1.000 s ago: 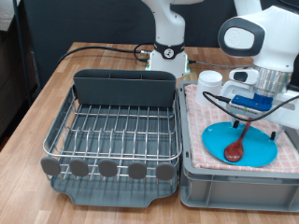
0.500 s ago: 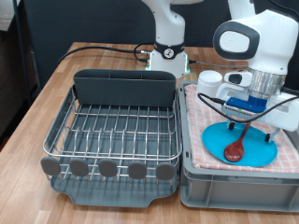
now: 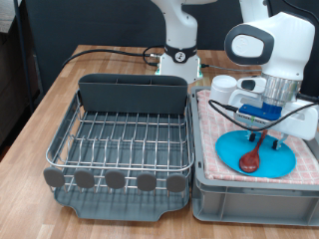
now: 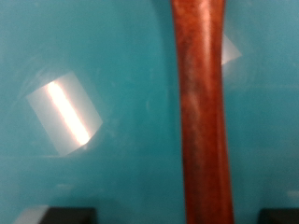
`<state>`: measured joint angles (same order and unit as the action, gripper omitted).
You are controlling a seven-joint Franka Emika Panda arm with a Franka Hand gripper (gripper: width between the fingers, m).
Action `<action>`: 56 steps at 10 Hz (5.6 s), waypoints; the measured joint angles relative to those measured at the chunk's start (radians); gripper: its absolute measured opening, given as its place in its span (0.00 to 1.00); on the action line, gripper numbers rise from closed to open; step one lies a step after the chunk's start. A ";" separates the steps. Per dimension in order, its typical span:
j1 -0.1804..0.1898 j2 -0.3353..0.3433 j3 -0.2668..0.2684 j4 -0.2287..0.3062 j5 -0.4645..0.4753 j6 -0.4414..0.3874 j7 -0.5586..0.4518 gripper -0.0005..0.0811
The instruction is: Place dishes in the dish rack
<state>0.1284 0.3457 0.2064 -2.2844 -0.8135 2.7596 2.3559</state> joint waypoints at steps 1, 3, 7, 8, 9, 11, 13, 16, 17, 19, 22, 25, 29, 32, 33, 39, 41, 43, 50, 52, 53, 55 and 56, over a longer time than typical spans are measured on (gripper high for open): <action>0.000 0.000 0.000 0.000 0.000 0.000 0.000 0.47; 0.000 0.000 0.001 0.000 0.000 -0.001 0.000 0.25; -0.004 -0.018 0.017 0.002 0.020 -0.024 -0.025 0.12; -0.010 -0.033 0.028 0.001 0.045 -0.034 -0.054 0.12; -0.019 -0.056 0.042 -0.002 0.086 -0.045 -0.098 0.12; -0.045 -0.124 0.079 -0.028 0.210 -0.064 -0.210 0.12; -0.050 -0.204 0.093 -0.063 0.292 -0.120 -0.253 0.12; -0.048 -0.323 0.094 -0.130 0.322 -0.204 -0.157 0.12; -0.048 -0.361 0.093 -0.160 0.347 -0.206 -0.152 0.12; -0.048 -0.403 0.093 -0.195 0.367 -0.203 -0.153 0.12; -0.068 -0.430 0.085 -0.202 0.277 -0.249 0.052 0.12; -0.075 -0.535 0.056 -0.246 0.314 -0.344 0.107 0.12; -0.077 -0.670 -0.012 -0.330 0.385 -0.413 0.119 0.12; -0.085 -0.768 -0.065 -0.401 0.389 -0.454 0.129 0.12; -0.085 -0.802 -0.084 -0.422 0.392 -0.476 0.124 0.12; -0.084 -1.020 -0.216 -0.548 0.402 -0.546 0.062 0.12; -0.084 -1.049 -0.224 -0.554 0.402 -0.550 0.050 0.12; -0.078 -1.032 -0.239 -0.547 0.426 -0.545 0.050 0.12; -0.007 -0.933 -0.406 -0.570 0.595 -0.401 -0.019 0.12; 0.021 -0.916 -0.464 -0.575 0.654 -0.375 -0.060 0.12; 0.035 -0.915 -0.489 -0.576 0.680 -0.366 -0.078 0.12; 0.064 -0.915 -0.536 -0.576 0.732 -0.364 -0.117 0.12; 0.079 -0.915 -0.563 -0.577 0.758 -0.363 -0.142 0.12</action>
<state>0.2070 -0.5695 -0.3566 -2.8613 -0.0551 2.3962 2.2144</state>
